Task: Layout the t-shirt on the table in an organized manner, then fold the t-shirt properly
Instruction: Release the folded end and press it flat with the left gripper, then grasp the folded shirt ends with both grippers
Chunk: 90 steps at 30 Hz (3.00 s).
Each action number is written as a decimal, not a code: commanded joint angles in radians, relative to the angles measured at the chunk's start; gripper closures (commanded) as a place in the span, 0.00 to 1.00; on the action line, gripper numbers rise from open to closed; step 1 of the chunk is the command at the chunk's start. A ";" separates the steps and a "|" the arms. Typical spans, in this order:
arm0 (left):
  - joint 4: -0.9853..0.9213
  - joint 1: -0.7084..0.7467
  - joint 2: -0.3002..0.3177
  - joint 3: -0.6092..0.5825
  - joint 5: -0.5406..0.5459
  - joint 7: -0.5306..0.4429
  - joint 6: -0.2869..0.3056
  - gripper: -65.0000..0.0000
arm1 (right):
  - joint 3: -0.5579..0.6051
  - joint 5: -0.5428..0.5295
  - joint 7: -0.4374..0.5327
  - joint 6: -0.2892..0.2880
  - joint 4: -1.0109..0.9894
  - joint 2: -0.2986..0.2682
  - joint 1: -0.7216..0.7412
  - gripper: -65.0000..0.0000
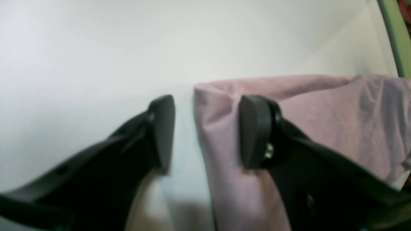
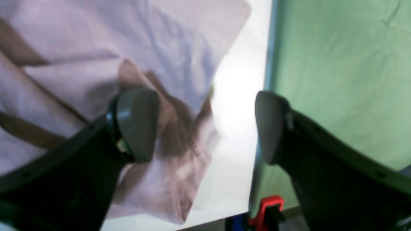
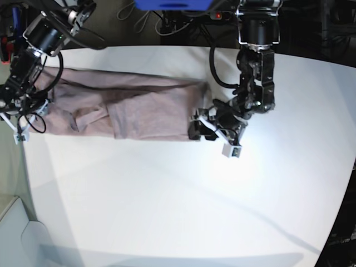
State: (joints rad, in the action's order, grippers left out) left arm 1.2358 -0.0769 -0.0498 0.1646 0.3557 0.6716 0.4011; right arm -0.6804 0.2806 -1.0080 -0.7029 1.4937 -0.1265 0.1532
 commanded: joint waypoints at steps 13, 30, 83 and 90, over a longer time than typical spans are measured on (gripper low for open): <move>0.127 -0.014 -0.035 -0.003 -0.028 0.030 -0.020 0.50 | -0.002 -0.002 0.008 0.005 -0.069 0.046 0.004 0.29; 0.313 0.099 0.023 -0.038 -0.028 0.032 -0.021 0.50 | 0.003 -0.004 0.005 0.005 -0.067 0.069 0.003 1.00; 0.345 0.194 0.080 0.054 -0.027 0.030 -0.017 0.50 | 0.060 0.138 0.016 0.005 -0.011 0.047 -0.005 0.33; 0.347 0.194 0.080 0.054 -0.027 0.030 -0.017 0.50 | 0.058 0.119 0.016 0.005 -0.012 0.047 -0.007 0.33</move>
State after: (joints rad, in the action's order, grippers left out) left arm 1.5600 0.1303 0.0254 0.2192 0.3172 0.7219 0.3748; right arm -0.6197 0.3920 -0.9737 -0.6987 1.4784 -0.0696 0.1425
